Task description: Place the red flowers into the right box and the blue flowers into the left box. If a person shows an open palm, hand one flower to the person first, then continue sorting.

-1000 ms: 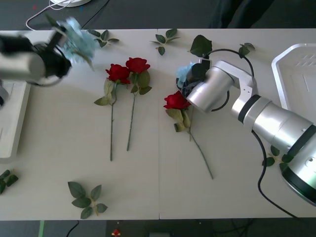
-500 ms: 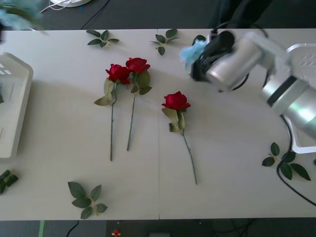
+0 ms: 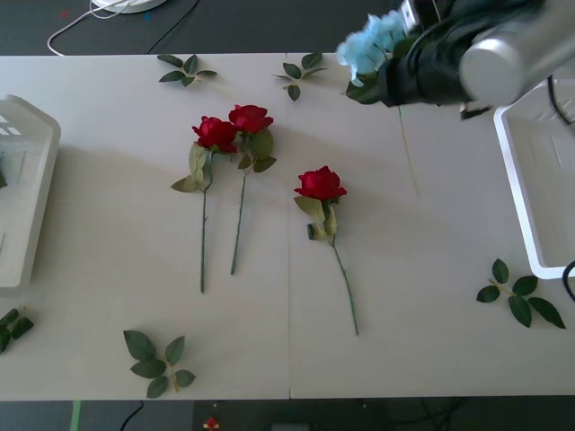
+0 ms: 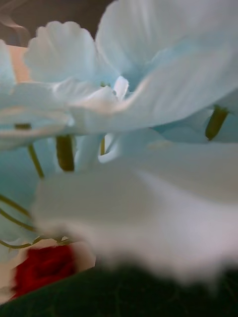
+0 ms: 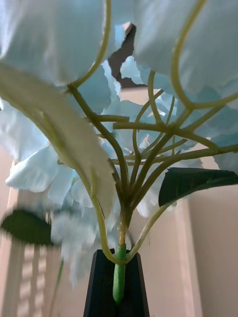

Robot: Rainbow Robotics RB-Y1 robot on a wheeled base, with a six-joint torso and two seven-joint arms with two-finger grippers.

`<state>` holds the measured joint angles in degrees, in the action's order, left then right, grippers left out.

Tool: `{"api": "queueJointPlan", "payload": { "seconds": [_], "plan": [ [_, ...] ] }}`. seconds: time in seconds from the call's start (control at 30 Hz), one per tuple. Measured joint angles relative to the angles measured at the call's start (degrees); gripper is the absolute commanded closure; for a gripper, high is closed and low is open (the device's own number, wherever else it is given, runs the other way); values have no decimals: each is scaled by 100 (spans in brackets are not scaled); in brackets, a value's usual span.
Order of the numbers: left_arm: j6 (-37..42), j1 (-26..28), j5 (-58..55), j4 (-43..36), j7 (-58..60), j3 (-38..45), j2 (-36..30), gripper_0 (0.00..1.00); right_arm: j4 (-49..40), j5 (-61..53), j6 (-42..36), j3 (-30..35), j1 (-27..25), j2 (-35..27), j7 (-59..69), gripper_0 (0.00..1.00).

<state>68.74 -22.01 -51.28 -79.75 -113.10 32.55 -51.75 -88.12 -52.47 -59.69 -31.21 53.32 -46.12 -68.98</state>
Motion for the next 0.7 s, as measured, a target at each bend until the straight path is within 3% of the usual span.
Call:
{"api": "queueJointPlan", "payload": {
  "seconds": [0.3,0.43,0.7],
  "plan": [
    [-1079,974,-345,297,90,68,0,100,-809,-1402,182,1017,-285,-167,-729,100],
    [-1112,1111,-508,315,90,68,0,100,-956,-1423,1054,1222,-537,-260,-1507,100],
    [-1408,1111,-546,322,90,-3,-1,100,-581,-1303,2873,1227,-725,-346,-1816,100]
  ]
}}
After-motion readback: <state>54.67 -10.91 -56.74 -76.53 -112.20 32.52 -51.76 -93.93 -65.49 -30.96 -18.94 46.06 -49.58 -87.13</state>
